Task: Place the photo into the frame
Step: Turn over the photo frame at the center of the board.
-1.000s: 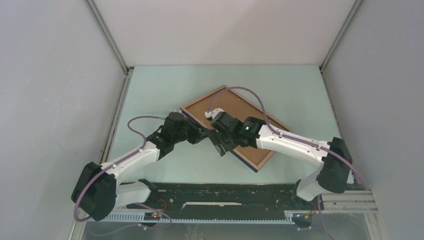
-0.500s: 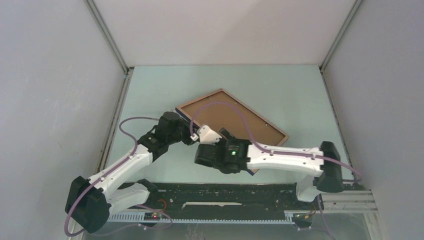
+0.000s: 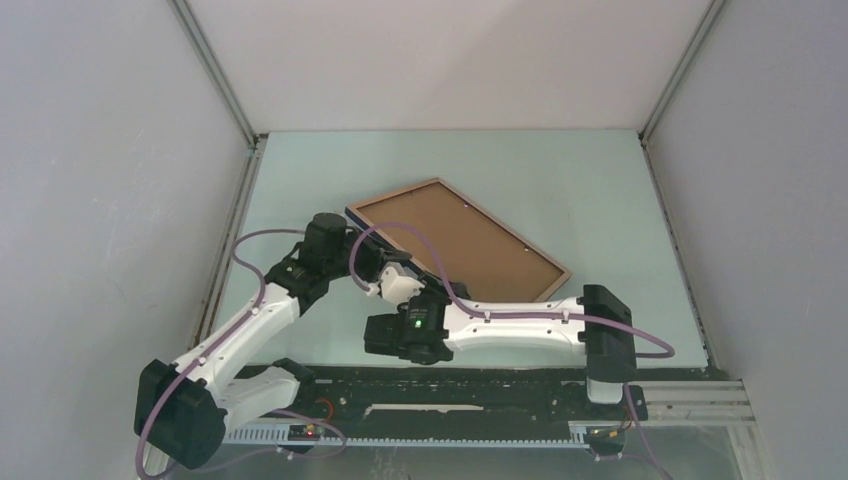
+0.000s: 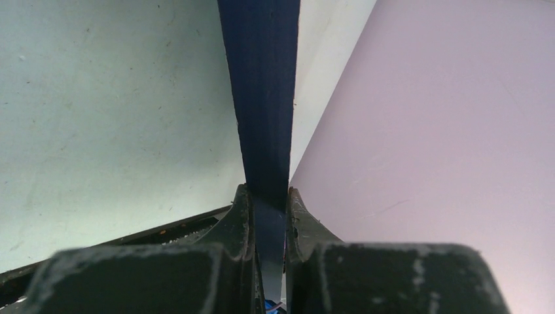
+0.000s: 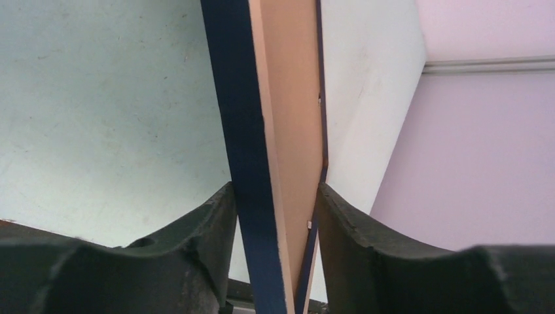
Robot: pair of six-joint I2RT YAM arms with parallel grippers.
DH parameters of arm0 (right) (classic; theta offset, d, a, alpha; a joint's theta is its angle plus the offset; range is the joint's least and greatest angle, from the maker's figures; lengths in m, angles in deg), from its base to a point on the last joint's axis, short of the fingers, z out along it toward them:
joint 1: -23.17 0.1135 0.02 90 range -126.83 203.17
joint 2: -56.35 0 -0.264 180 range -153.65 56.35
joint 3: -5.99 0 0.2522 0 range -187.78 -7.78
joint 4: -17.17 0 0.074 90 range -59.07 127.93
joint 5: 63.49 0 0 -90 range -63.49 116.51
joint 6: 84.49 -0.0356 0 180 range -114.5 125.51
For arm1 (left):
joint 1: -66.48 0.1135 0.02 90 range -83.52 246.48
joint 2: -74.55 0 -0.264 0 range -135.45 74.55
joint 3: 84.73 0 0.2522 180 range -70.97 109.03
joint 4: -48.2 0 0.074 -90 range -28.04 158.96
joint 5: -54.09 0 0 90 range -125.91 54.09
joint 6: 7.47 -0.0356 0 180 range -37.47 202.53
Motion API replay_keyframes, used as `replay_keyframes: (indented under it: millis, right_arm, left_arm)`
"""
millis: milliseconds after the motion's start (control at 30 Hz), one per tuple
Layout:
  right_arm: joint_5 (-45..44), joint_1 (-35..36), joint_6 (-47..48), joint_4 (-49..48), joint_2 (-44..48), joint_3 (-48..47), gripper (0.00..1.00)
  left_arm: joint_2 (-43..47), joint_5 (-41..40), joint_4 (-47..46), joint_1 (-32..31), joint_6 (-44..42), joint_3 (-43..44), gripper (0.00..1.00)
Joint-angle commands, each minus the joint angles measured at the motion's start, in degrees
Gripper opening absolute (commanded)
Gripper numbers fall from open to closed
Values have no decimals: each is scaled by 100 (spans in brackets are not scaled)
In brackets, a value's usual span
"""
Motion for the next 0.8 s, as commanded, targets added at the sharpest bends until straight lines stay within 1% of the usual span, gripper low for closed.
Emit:
replay_keyframes:
  millis: [0, 100, 133, 200, 267, 300, 333, 367, 400, 433, 467, 500, 567, 633, 700, 733, 767]
  right_arm:
    - [-796, 35, -181, 335, -138, -304, 52]
    - [-1039, 27, -384, 719, -333, -518, 48]
    - [-1116, 32, -439, 848, -366, -583, 44]
    - [-1246, 30, -451, 1037, -398, -721, 27]
    - [-1294, 27, -335, 1054, -375, -787, 14]
    - [-1301, 26, -275, 1044, -328, -806, 6]
    - [-1268, 13, -182, 989, -269, -813, 0]
    - [-1125, -10, -18, 880, -162, -808, 0]
    - [-965, -39, 225, 683, -27, -771, 0]
    - [-746, -66, 563, 446, 134, -703, 0]
    - [-533, -119, 848, 224, 319, -646, 0]
    - [-261, -192, 1059, 68, 504, -638, 0]
    - [435, -372, 1542, -228, 921, -660, 0]
    - [1144, -568, 2115, -551, 1411, -659, 0]
    - [2037, -928, 2429, -564, 1659, -822, 0]
    - [2227, -1067, 2439, -544, 1752, -891, 0]
    - [2553, -1237, 2634, -526, 1831, -958, 0]
  left_arm:
    - [295, 590, -569, 46, 121, 439, 0]
    - [388, 593, -636, 90, 126, 419, 0]
    - [415, 579, -578, 110, 90, 450, 0]
    - [490, 527, -540, 146, 74, 460, 0]
    - [597, 440, -540, 174, 79, 456, 0]
    - [644, 412, -535, 196, 48, 478, 6]
    - [694, 394, -520, 227, -7, 517, 16]
    - [752, 367, -481, 274, -69, 566, 31]
    - [815, 315, -437, 299, -178, 648, 48]
    - [877, 266, -336, 332, -336, 767, 62]
    - [927, 204, -120, 376, -496, 926, 73]
    - [972, 96, 127, 422, -716, 1132, 81]
    - [1052, -65, 778, 546, -1208, 1590, 85]
    - [1179, -356, 1306, 685, -1671, 2032, 87]
    - [1397, -957, 1948, 725, -2222, 2506, 88]
    - [1587, -1341, 2185, 731, -2358, 2682, 88]
    - [1852, -1723, 2231, 732, -2429, 2712, 89]
